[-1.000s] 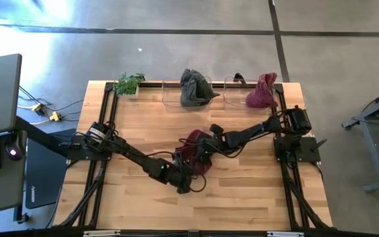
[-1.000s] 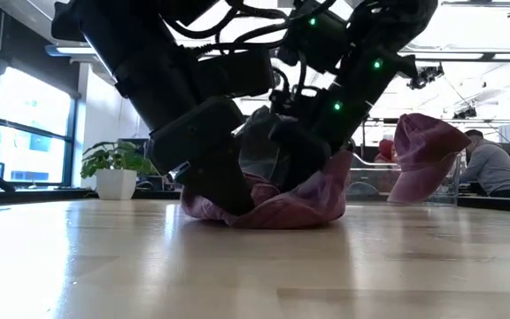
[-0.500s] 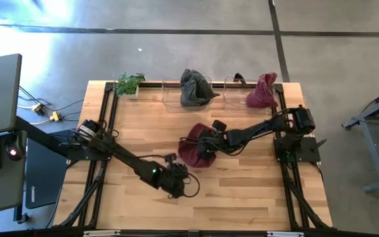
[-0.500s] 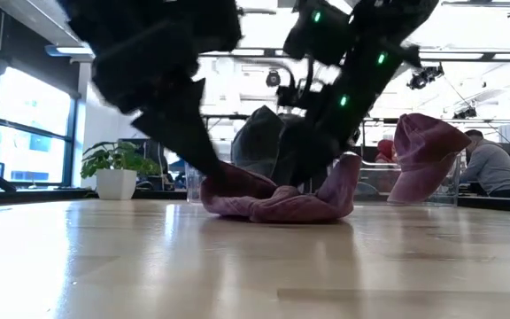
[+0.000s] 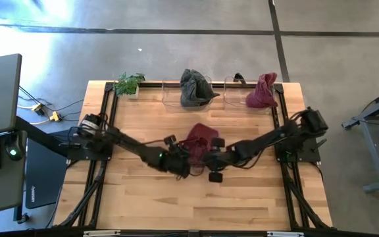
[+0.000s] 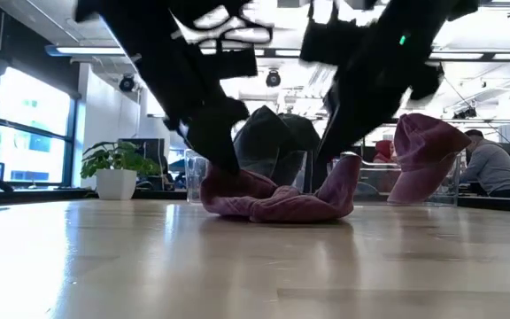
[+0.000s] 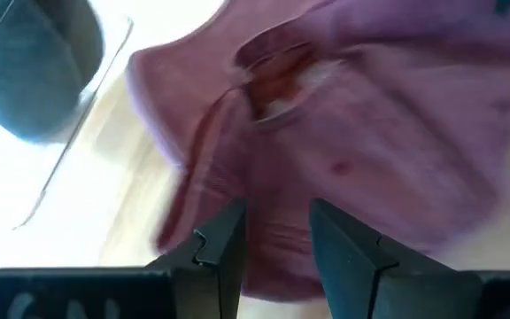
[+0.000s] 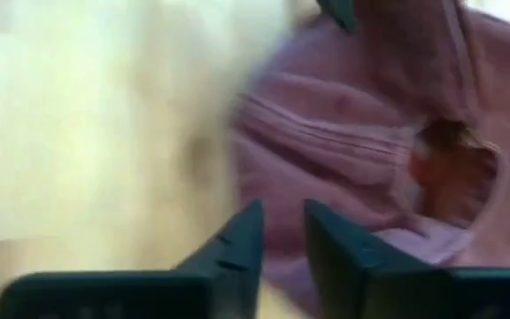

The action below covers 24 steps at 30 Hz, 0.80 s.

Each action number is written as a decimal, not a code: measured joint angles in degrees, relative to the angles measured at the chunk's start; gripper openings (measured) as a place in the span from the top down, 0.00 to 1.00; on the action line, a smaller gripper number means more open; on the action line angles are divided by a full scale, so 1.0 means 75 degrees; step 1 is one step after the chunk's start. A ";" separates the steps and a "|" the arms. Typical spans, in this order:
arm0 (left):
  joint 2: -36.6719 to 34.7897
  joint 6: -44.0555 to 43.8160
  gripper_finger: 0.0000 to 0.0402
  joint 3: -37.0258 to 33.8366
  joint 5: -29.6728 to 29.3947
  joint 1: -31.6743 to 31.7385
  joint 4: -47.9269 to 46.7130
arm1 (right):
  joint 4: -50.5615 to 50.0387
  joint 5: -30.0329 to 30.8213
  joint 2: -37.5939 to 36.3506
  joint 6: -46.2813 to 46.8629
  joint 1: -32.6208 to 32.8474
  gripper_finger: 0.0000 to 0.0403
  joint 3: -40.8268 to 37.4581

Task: Pick & Place hat
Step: Put the red cap into the right transparent bin

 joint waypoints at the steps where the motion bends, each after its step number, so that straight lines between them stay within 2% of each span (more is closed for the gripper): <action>1: 0.0000 0.0031 0.70 -0.0039 0.0074 0.0149 -0.0003 | 0.0030 0.0250 0.0179 -0.0001 -0.0028 0.86 0.0000; 4: 0.0036 0.0088 0.70 -0.0287 0.0523 0.0586 0.0012 | -0.0034 0.0453 0.0620 -0.0004 -0.0188 0.98 0.0000; 9: 0.0200 -0.0376 0.70 -0.0768 0.0687 0.0908 -0.0290 | -0.1116 -0.0073 0.0792 0.0496 -0.0266 0.94 0.0003; 13: 0.0198 -0.0582 0.70 -0.0750 0.0578 0.0718 -0.0576 | -0.1787 -0.0106 0.0735 0.0637 -0.0115 0.99 -0.0002; 18: 0.0207 -0.0403 0.70 -0.0007 0.0438 0.0170 -0.0994 | -0.1581 0.0830 0.0335 0.0577 0.0221 0.96 -0.0003; 21: 0.0207 -0.0387 0.70 0.0617 0.0130 -0.0208 -0.1756 | -0.1292 0.1090 0.0031 0.0582 0.0439 0.93 -0.0003; 24: 0.0207 -0.0734 0.70 0.1309 -0.0258 -0.0584 -0.2900 | -0.0449 0.1165 -0.0138 0.0240 0.0650 0.90 0.0001</action>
